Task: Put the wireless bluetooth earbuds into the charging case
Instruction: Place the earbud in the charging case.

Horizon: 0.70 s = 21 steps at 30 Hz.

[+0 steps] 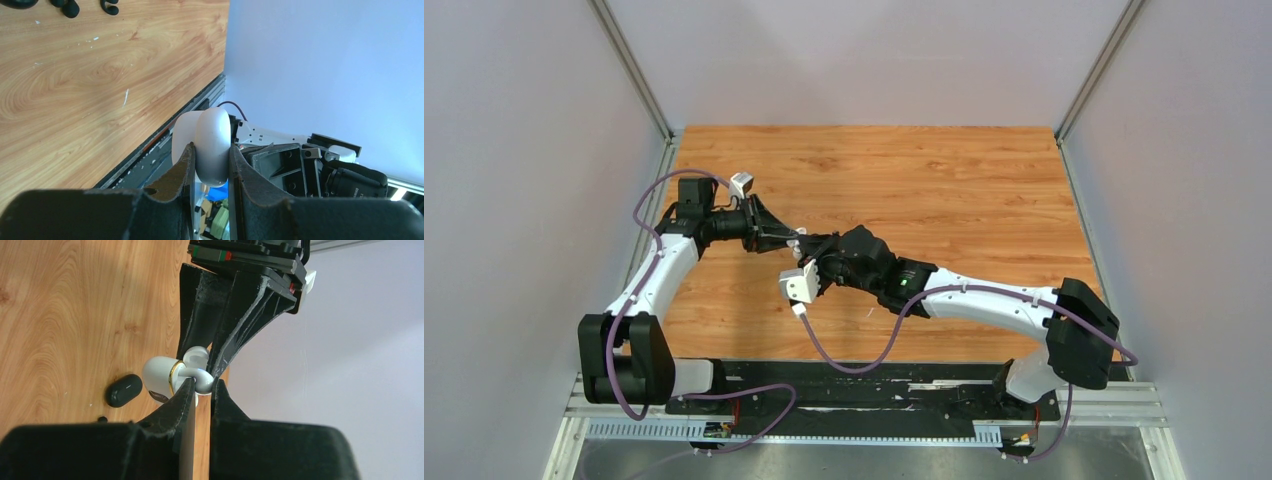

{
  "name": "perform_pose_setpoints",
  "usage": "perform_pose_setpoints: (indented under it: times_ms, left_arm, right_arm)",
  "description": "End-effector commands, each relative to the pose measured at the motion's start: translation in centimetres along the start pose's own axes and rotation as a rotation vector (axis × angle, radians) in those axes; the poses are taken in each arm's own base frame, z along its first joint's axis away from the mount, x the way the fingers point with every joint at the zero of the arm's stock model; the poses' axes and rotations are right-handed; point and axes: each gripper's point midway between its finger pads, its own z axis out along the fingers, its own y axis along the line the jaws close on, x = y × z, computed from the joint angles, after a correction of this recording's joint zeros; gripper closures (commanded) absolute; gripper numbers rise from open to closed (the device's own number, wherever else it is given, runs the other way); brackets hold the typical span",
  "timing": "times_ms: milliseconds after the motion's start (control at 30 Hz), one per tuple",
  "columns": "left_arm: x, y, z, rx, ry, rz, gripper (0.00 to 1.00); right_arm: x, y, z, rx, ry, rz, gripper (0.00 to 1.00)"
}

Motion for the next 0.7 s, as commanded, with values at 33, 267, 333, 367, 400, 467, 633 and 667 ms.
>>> perform_pose_setpoints:
  times_ms: [33,267,333,367,400,467,633,667]
  left_arm:
    - [0.5,-2.5,-0.8,0.082,0.014,0.064,1.00]
    - [0.3,-2.6,-1.0,0.089,0.006,0.079,1.00]
    - [0.4,-2.5,-1.0,0.088,0.007,0.084,1.00]
    - [0.5,-2.5,-1.0,0.086,0.008,0.086,1.00]
    - [0.6,-2.3,-1.0,0.083,0.009,0.086,1.00]
    - [0.7,-2.2,-1.0,0.081,0.009,0.088,1.00]
    - [0.7,-2.0,-1.0,0.076,0.011,0.118,1.00]
    - [0.6,-2.0,-1.0,0.075,0.011,0.120,1.00]
  right_arm:
    - [0.9,-0.1,-0.3,0.003,0.074,0.091,1.00]
    - [1.1,0.6,-0.2,-0.027,0.093,0.131,0.93]
    - [0.8,0.5,-0.1,-0.028,0.083,0.131,0.92]
    - [0.6,0.3,-0.1,-0.027,0.075,0.132,0.90]
    - [0.5,0.3,0.0,-0.029,0.069,0.133,0.86]
    - [0.5,0.3,-0.1,-0.035,0.069,0.139,0.78]
    - [-0.3,0.9,-1.1,-0.114,0.041,0.187,0.66]
    - [-0.6,1.2,-1.4,-0.132,0.029,0.197,0.64]
